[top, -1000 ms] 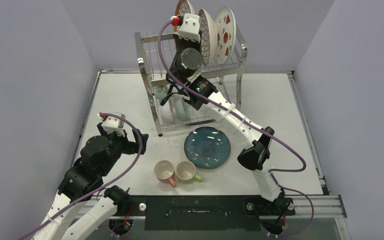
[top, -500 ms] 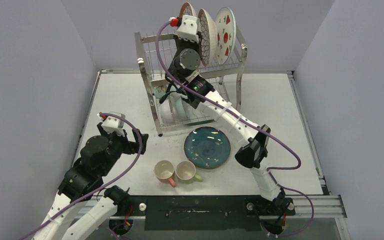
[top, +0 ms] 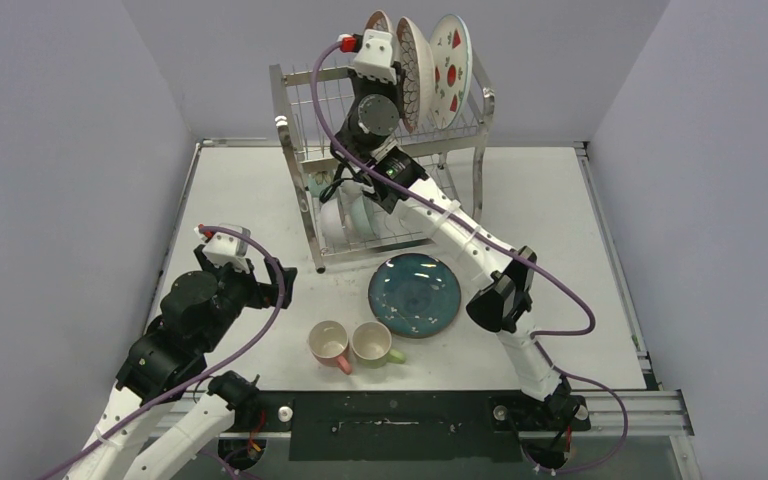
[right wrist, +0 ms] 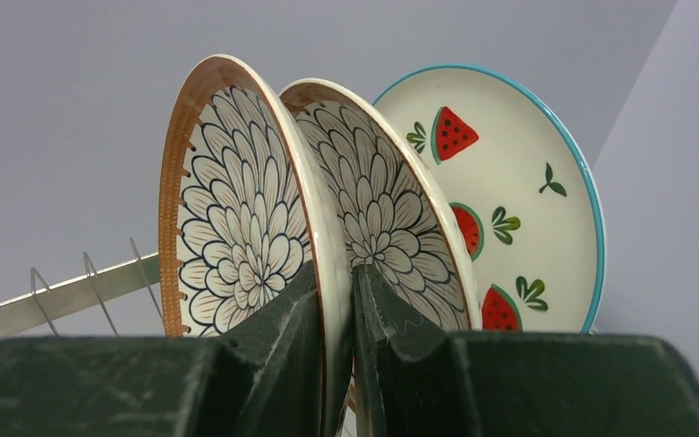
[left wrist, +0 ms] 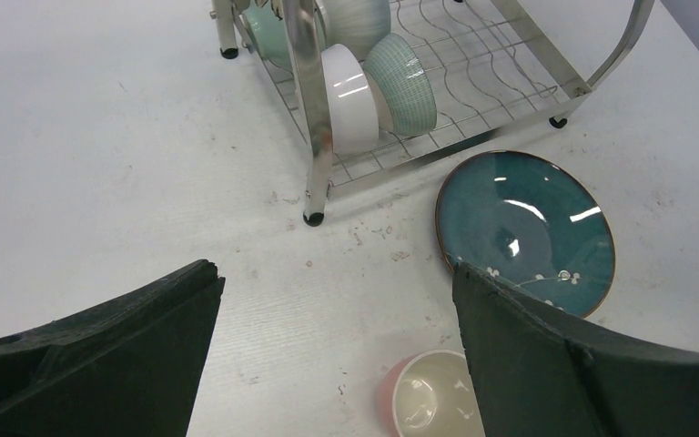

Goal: Load the mixed dishes into the dish rack
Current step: Insert the plate into the dish rack.

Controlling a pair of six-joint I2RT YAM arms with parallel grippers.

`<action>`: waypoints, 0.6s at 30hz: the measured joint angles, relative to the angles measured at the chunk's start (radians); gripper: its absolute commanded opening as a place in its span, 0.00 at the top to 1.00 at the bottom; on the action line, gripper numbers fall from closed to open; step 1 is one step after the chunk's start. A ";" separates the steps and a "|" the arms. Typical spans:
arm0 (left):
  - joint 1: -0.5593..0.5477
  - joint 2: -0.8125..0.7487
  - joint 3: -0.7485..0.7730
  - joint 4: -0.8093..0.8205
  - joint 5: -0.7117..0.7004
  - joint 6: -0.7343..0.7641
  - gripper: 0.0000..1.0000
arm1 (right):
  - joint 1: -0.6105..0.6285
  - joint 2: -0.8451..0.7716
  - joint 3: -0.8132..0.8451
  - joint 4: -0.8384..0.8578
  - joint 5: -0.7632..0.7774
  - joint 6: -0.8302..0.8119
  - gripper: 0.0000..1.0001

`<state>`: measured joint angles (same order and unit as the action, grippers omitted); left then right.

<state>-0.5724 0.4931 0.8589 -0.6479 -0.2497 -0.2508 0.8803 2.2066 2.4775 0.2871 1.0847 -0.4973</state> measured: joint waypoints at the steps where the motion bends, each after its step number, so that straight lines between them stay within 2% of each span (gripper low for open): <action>1: 0.000 0.000 0.000 0.000 0.000 0.000 0.03 | -0.002 0.000 0.001 -0.004 -0.001 0.000 1.00; 18: 0.013 0.000 0.000 0.000 0.006 0.000 0.03 | -0.018 0.015 0.036 -0.037 -0.140 -0.093 1.00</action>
<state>-0.5598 0.4931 0.8589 -0.6476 -0.2432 -0.2508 0.8619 2.2219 2.5137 0.2497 0.9443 -0.5903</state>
